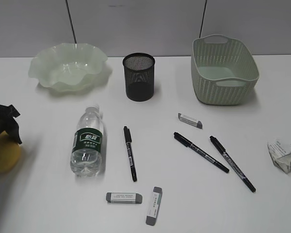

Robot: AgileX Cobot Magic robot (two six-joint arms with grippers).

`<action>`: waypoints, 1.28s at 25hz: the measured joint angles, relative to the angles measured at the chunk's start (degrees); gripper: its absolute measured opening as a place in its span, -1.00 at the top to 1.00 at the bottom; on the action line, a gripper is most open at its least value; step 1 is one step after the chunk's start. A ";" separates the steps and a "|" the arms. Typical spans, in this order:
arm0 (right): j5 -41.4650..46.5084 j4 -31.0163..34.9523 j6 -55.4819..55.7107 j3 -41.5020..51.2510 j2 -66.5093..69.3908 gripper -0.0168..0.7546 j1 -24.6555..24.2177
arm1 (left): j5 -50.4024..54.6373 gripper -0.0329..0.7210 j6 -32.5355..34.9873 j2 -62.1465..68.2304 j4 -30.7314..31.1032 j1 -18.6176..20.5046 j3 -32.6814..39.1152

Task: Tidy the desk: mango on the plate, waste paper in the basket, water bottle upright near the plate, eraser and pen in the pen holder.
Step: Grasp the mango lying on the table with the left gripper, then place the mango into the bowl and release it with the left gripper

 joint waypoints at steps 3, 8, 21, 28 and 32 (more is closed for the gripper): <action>0.00 0.00 0.00 0.00 0.00 -0.36 0.00 | 0.00 -0.64 0.00 0.00 1.06 0.00 0.00; 0.00 0.00 0.00 0.00 0.00 -0.36 0.00 | -0.19 -0.64 0.00 0.00 1.91 0.00 0.00; 0.00 0.00 0.00 0.00 0.00 -0.36 0.00 | 0.48 -0.64 16.02 -10.86 2.78 -0.45 -8.36; 0.00 0.00 0.00 0.00 0.00 -0.36 0.00 | 3.13 -0.64 20.81 -8.72 2.66 -0.57 -27.23; 0.00 0.00 0.00 0.00 0.00 -0.36 0.00 | 3.28 -0.64 21.03 -3.05 0.82 -1.33 -37.17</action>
